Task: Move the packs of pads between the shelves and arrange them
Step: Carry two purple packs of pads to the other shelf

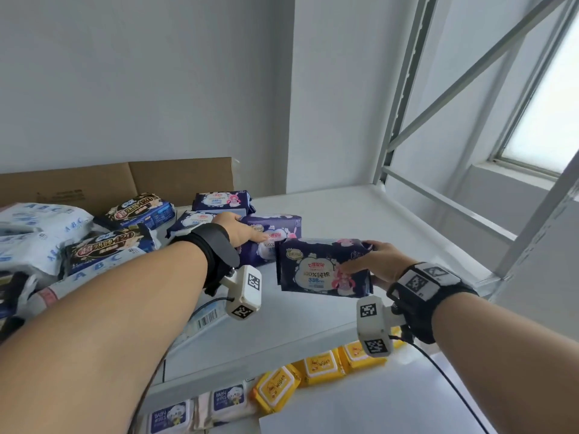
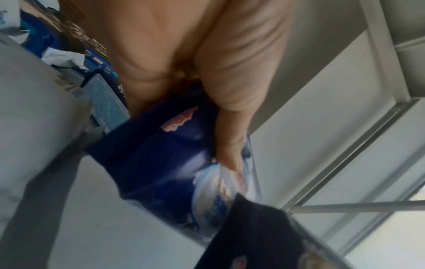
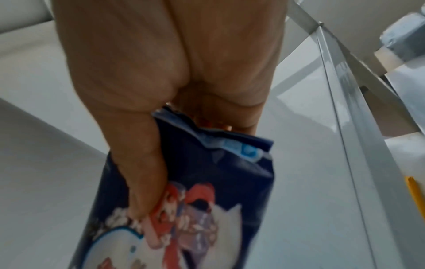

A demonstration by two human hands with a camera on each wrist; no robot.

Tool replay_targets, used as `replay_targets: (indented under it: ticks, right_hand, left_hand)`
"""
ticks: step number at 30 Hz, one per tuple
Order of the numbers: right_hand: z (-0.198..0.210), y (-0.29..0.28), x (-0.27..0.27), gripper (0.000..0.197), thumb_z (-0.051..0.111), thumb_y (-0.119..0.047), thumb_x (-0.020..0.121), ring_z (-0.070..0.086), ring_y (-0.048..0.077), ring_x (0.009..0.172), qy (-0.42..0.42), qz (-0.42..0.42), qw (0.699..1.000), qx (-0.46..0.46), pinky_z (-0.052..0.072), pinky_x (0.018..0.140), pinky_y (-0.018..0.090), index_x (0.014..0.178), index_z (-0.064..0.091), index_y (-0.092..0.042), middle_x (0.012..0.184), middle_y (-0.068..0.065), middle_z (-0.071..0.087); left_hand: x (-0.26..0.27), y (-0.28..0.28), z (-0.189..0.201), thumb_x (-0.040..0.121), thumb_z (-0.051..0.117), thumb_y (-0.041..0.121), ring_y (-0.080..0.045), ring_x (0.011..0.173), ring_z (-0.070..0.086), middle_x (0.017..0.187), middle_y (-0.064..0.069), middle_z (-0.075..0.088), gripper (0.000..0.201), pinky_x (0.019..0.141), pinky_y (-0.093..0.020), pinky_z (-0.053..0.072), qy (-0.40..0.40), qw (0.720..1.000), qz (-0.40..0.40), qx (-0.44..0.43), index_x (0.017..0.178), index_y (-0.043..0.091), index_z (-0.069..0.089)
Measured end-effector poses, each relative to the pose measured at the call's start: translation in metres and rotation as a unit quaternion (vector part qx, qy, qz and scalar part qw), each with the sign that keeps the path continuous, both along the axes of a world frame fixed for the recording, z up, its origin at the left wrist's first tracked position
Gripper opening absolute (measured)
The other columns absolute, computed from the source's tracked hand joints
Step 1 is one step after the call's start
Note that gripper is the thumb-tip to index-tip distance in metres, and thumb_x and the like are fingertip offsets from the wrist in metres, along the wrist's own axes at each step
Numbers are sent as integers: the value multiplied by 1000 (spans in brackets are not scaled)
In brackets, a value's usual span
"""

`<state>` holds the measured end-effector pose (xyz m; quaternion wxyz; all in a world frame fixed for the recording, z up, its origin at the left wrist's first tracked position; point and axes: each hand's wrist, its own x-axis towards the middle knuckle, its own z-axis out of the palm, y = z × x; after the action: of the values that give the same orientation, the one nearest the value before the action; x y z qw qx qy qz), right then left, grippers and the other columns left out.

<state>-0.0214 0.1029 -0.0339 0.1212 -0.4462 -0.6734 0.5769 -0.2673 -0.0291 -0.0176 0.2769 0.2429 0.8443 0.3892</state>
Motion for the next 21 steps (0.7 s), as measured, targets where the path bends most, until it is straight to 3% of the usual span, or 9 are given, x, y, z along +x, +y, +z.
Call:
replay_targets:
  ticks: [4, 6, 8, 12, 17, 21]
  right_hand:
    - [6, 9, 33, 47, 75, 9, 60, 69, 36, 94, 80, 53, 992, -83, 54, 85, 52, 104, 66, -6, 102, 16, 73]
    - [9, 16, 54, 46, 69, 13, 62, 70, 36, 91, 116, 83, 984, -109, 57, 74, 48, 104, 64, -5, 101, 17, 73]
    - [13, 25, 78, 39, 58, 21, 73, 72, 33, 81, 136, 109, 976, -129, 59, 60, 41, 102, 63, -5, 94, 16, 74]
    - [15, 46, 125, 42, 47, 26, 78, 73, 31, 74, 150, 159, 965, -148, 58, 54, 38, 102, 61, -5, 88, 15, 74]
    - [13, 68, 175, 47, 47, 29, 76, 71, 30, 79, 143, 193, 961, -139, 59, 59, 40, 103, 61, -7, 92, 15, 73]
    - [11, 79, 213, 49, 52, 30, 73, 69, 32, 87, 122, 208, 961, -136, 60, 63, 40, 107, 61, -5, 98, 16, 72]
  left_hand:
    - [24, -4, 10, 50, 92, 29, -29, 107, 64, 121, -12, 64, 92, 99, -42, 49, -49, 997, -9, 60, 130, 8, 51]
    - [44, -7, 16, 33, 94, 27, -32, 106, 64, 121, -15, 64, 109, 97, -47, 49, -86, 991, -2, 98, 131, 8, 50]
    - [70, -6, 20, 29, 91, 23, -36, 109, 62, 124, -19, 61, 116, 97, -51, 48, -113, 985, 5, 129, 135, 7, 46]
    - [131, 3, 26, 41, 91, 18, -35, 113, 59, 125, -18, 61, 100, 100, -49, 46, -99, 989, 6, 113, 130, 4, 49]
    - [203, 17, 19, 60, 87, 10, -33, 107, 63, 116, -15, 66, 49, 97, -47, 49, -71, 991, 22, 115, 102, 13, 62]
    - [250, 22, 17, 68, 82, 12, -34, 112, 59, 121, -14, 63, 56, 100, -47, 46, -38, 995, 10, 87, 118, 7, 58]
